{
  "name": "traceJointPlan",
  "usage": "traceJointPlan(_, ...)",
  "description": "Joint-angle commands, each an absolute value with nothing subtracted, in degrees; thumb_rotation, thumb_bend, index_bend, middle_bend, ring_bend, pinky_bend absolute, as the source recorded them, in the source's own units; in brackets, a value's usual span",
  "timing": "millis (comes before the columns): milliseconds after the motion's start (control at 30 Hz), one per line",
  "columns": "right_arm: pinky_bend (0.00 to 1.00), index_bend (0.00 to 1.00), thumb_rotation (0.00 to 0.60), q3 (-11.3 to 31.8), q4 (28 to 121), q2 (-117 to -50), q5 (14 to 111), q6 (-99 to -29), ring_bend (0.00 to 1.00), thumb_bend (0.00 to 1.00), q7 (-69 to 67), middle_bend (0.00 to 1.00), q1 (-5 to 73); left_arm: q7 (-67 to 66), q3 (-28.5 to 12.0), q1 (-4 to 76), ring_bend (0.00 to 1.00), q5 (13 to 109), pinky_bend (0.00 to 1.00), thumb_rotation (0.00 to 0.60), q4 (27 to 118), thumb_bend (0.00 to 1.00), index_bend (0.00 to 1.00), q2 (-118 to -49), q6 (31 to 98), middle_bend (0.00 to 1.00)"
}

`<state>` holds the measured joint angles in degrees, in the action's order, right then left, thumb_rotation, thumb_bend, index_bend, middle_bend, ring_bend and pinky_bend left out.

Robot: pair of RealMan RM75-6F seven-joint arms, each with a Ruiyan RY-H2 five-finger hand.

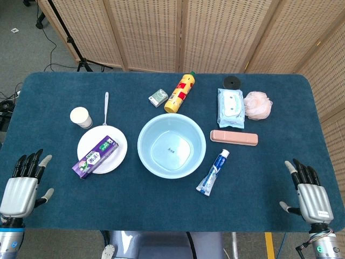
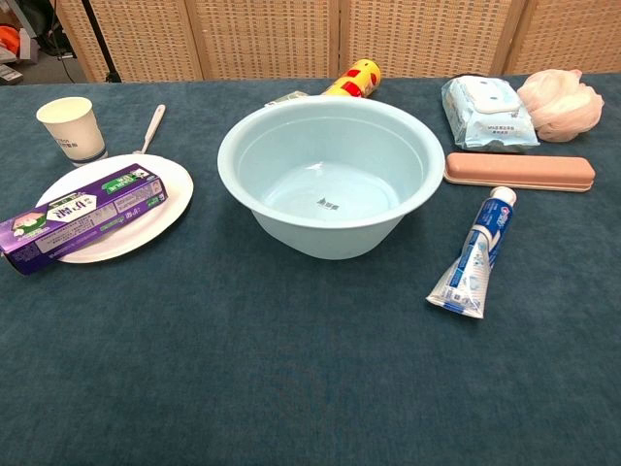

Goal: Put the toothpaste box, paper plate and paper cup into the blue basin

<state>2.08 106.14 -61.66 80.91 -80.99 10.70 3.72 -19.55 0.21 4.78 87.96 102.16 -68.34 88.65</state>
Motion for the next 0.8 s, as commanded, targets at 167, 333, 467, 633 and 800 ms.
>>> traceJointPlan(167,0.00,0.00,0.600,1.9,106.3,-61.7,81.1,-80.8,0.00,0.13,10.9,0.00,3.8,-19.5,0.0,4.7,0.05,87.7,0.06,0.600,102.2,0.21,0.12,-68.3,88.3,0.00)
traceJointPlan(333,0.00,0.00,0.600,1.9,106.5,-61.8,81.4,-81.1,0.00,0.13,11.2,0.00,3.8,-19.3,-0.1,4.7,0.05,87.9,0.06,0.600,102.0,0.21,0.12,-68.3,87.9,0.00)
traceJointPlan(467,0.00,0.00,0.600,2.0,106.3,-62.0,80.7,-80.6,0.00,0.13,11.3,0.00,3.9,-19.1,-0.2,4.9,0.05,87.3,0.06,0.600,101.6,0.21,0.12,-68.4,87.3,0.00)
traceJointPlan(633,0.00,0.00,0.600,1.9,106.2,-62.0,80.9,-80.5,0.00,0.13,11.1,0.00,4.0,-19.7,-0.3,4.9,0.05,86.9,0.06,0.600,101.6,0.21,0.12,-68.6,86.7,0.00)
traceJointPlan(800,0.00,0.00,0.600,1.9,106.2,-61.8,81.1,-80.7,0.00,0.13,10.7,0.00,3.9,-20.3,-0.1,5.0,0.05,87.0,0.06,0.600,101.8,0.21,0.12,-68.8,86.3,0.00)
